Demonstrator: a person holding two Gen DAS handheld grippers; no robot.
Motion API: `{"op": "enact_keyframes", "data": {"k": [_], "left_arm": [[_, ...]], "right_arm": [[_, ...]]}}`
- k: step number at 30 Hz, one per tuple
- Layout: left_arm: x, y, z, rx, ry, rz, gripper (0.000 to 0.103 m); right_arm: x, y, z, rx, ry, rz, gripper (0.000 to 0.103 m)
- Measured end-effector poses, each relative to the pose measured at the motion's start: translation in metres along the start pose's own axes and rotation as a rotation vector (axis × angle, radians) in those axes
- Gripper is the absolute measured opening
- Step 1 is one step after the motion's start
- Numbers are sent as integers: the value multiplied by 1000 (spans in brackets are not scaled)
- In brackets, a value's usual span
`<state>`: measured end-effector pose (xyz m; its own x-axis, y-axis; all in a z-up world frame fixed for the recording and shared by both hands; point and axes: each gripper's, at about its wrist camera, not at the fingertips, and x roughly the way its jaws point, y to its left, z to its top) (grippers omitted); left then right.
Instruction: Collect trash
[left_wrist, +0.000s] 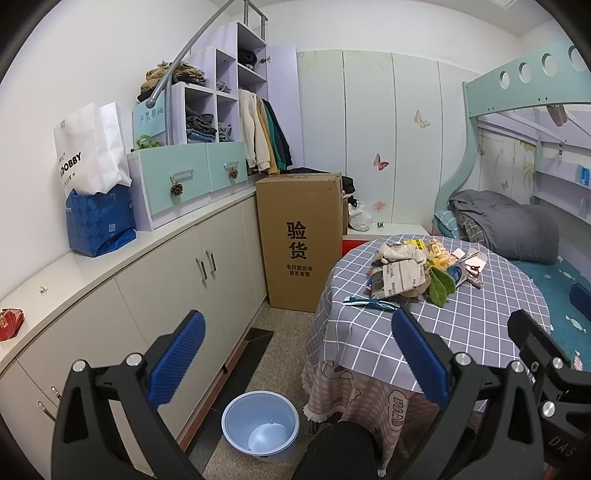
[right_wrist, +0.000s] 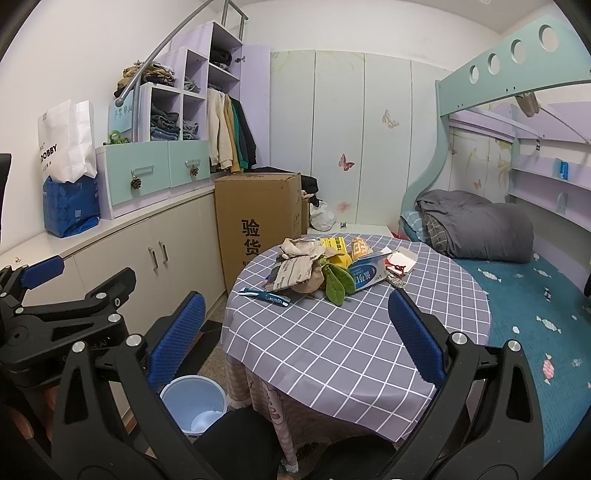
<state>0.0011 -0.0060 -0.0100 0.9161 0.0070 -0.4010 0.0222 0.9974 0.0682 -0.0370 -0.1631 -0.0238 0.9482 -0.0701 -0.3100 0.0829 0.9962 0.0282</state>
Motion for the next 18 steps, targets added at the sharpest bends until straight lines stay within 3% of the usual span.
{"op": "enact_keyframes", "data": {"k": [18], "left_arm": [[0, 0, 1, 3, 4, 2, 99]], "right_arm": [[1, 1, -3, 1, 2, 2, 97]]}}
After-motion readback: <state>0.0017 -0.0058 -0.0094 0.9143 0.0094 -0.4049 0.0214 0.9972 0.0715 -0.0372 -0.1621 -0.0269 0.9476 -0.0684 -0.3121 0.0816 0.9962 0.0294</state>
